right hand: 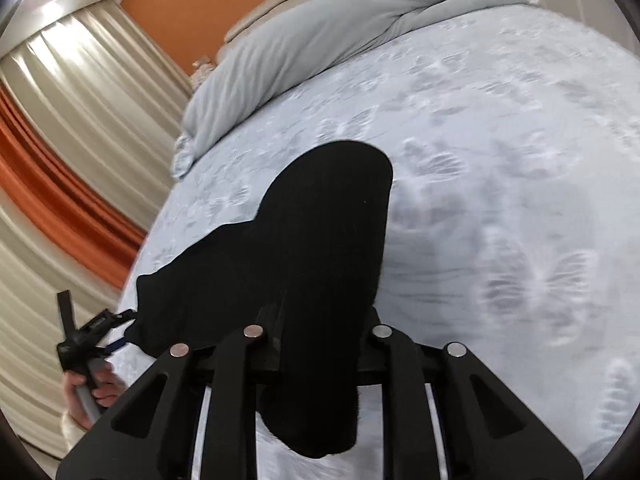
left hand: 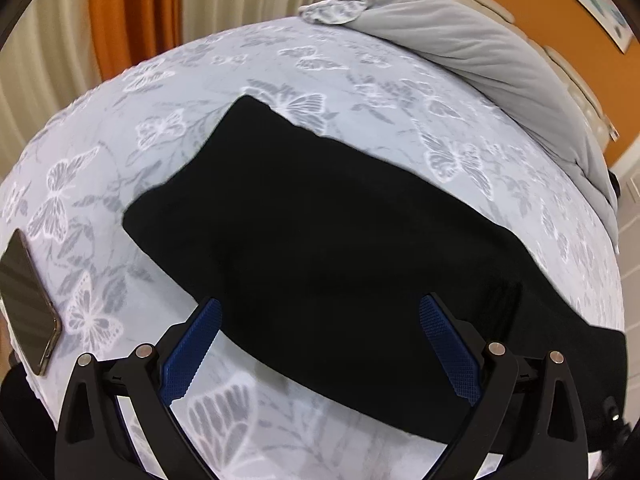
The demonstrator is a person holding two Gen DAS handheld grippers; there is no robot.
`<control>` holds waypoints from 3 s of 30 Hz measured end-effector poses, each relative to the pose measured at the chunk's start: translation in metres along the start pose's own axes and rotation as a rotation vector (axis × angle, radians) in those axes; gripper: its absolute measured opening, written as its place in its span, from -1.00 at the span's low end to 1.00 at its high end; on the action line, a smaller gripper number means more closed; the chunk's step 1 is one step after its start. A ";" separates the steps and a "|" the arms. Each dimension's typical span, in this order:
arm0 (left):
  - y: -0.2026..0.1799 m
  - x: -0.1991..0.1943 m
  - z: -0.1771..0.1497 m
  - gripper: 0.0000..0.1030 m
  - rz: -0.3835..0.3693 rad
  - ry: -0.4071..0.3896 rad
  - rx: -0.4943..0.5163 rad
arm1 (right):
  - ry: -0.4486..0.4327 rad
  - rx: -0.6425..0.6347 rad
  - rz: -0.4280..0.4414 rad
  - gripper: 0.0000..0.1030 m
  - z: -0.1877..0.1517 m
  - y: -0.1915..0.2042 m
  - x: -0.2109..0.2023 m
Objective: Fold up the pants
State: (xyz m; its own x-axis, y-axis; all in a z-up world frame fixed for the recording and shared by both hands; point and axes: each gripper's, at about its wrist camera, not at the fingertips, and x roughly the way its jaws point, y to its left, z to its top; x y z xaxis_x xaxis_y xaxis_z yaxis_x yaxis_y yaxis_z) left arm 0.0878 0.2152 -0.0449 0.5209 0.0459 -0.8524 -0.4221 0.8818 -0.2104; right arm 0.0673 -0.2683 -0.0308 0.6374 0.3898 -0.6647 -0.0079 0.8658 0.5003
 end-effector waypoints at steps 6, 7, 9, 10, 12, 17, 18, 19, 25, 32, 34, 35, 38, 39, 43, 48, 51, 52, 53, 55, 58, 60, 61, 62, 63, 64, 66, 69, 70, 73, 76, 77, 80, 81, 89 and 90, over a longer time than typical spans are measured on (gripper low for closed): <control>-0.025 -0.002 -0.017 0.89 -0.003 0.018 0.111 | 0.036 0.071 -0.177 -0.56 0.003 -0.072 -0.026; -0.027 -0.002 -0.019 0.89 -0.002 0.017 0.116 | 0.096 0.048 -0.207 -0.42 0.001 -0.081 -0.020; -0.031 0.001 -0.023 0.89 -0.004 0.031 0.133 | 0.189 0.072 -0.335 -0.30 -0.007 -0.093 -0.006; -0.033 0.004 -0.024 0.89 -0.006 0.044 0.142 | 0.152 0.043 -0.442 -0.30 -0.005 -0.088 -0.015; -0.033 0.008 -0.025 0.89 0.003 0.062 0.129 | -0.071 -0.085 -0.590 -0.27 0.003 -0.051 -0.052; -0.025 0.005 -0.016 0.89 -0.019 0.029 0.028 | -0.106 -0.346 -0.259 0.32 -0.013 0.055 -0.030; -0.026 0.008 -0.014 0.89 -0.028 0.032 0.019 | -0.036 -0.371 -0.216 0.32 -0.022 0.069 -0.008; -0.028 0.013 -0.012 0.89 -0.033 0.044 0.019 | 0.046 -0.409 -0.180 0.32 -0.033 0.088 0.021; -0.037 0.038 -0.009 0.89 0.114 0.078 0.119 | 0.217 -0.686 -0.220 0.18 -0.082 0.154 0.130; 0.014 0.024 0.013 0.89 0.047 0.052 0.012 | 0.093 -0.665 -0.218 -0.28 -0.072 0.170 0.117; 0.033 0.029 0.014 0.89 0.006 0.089 -0.057 | 0.197 -0.653 -0.215 0.16 -0.078 0.158 0.133; 0.043 0.036 0.012 0.89 -0.010 0.127 -0.097 | 0.219 -0.626 -0.223 0.17 -0.082 0.151 0.140; 0.054 0.056 0.001 0.89 -0.082 0.230 -0.155 | 0.186 -0.621 -0.201 0.36 -0.075 0.158 0.126; 0.049 0.056 -0.001 0.89 -0.066 0.217 -0.129 | 0.151 -0.605 -0.182 0.42 -0.070 0.160 0.117; 0.022 0.058 -0.012 0.85 -0.083 0.193 -0.012 | 0.094 -0.526 -0.210 0.76 -0.056 0.147 0.095; 0.008 0.065 -0.012 0.85 -0.021 0.173 -0.006 | 0.182 -0.470 -0.157 0.57 -0.060 0.135 0.103; 0.007 0.066 -0.010 0.85 -0.006 0.171 -0.034 | 0.184 -0.603 -0.262 0.15 -0.087 0.148 0.125; 0.009 0.065 -0.009 0.86 -0.001 0.169 -0.036 | 0.166 -0.615 -0.280 0.01 -0.092 0.149 0.125; 0.008 0.066 -0.008 0.86 0.006 0.167 -0.035 | 0.145 -0.595 -0.290 -0.45 -0.088 0.150 0.125; 0.006 0.066 -0.008 0.87 0.017 0.163 -0.027 | 0.118 -0.539 -0.272 -0.58 -0.079 0.152 0.114; 0.005 0.067 -0.009 0.87 0.021 0.159 -0.020 | 0.094 -0.534 -0.173 -0.58 -0.075 0.166 0.100; 0.004 0.067 -0.009 0.88 0.022 0.154 -0.024 | 0.176 -0.585 -0.167 -0.51 -0.090 0.169 0.120; 0.002 0.069 -0.009 0.88 0.023 0.150 -0.023 | 0.198 -0.594 -0.184 -0.40 -0.095 0.165 0.128; 0.000 0.070 -0.009 0.87 0.023 0.146 -0.023 | 0.169 -0.598 -0.176 -0.23 -0.096 0.165 0.127; -0.001 0.070 -0.010 0.87 0.021 0.140 -0.025 | 0.163 -0.596 -0.170 -0.07 -0.092 0.169 0.124; -0.002 0.070 -0.010 0.86 0.019 0.137 -0.029 | 0.142 -0.589 -0.154 0.31 -0.085 0.173 0.114; -0.004 0.066 -0.010 0.58 0.008 0.127 -0.039 | 0.009 -0.579 -0.168 0.85 -0.070 0.174 0.084; -0.007 0.063 -0.008 0.18 -0.031 0.139 -0.061 | -0.075 -0.533 -0.211 0.86 -0.053 0.158 0.054; -0.008 0.063 -0.008 0.07 -0.038 0.143 -0.066 | -0.086 -0.494 -0.233 0.86 -0.046 0.146 0.049; -0.012 0.065 -0.009 -0.56 -0.118 0.165 -0.102 | -0.064 -0.356 -0.292 0.86 -0.031 0.109 0.039; -0.026 0.057 -0.006 -0.62 -0.085 0.113 -0.080 | -0.058 -0.240 -0.296 0.86 -0.022 0.075 0.018; -0.037 0.048 -0.005 -0.62 -0.092 0.078 -0.061 | -0.068 -0.220 -0.306 0.86 -0.019 0.066 0.010; -0.082 0.004 -0.007 -0.60 -0.228 -0.008 0.007 | -0.105 -0.194 -0.328 0.86 -0.015 0.048 -0.013; -0.104 -0.019 -0.014 -0.47 -0.311 -0.040 0.060 | -0.115 -0.180 -0.335 0.86 -0.013 0.041 -0.022; -0.169 -0.083 -0.069 0.84 -0.418 -0.191 0.327 | -0.071 -0.069 -0.278 0.86 -0.008 0.001 -0.035; -0.157 -0.088 -0.064 0.87 -0.426 -0.202 0.303 | -0.064 -0.060 -0.248 0.86 -0.008 0.001 -0.033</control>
State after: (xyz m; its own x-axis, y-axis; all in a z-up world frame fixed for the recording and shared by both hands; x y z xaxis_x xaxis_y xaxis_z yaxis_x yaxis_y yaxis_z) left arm 0.0607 0.0429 0.0327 0.7432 -0.2807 -0.6073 0.0731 0.9364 -0.3433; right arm 0.0406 -0.2775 -0.0126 0.6726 0.1441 -0.7258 0.1105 0.9503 0.2910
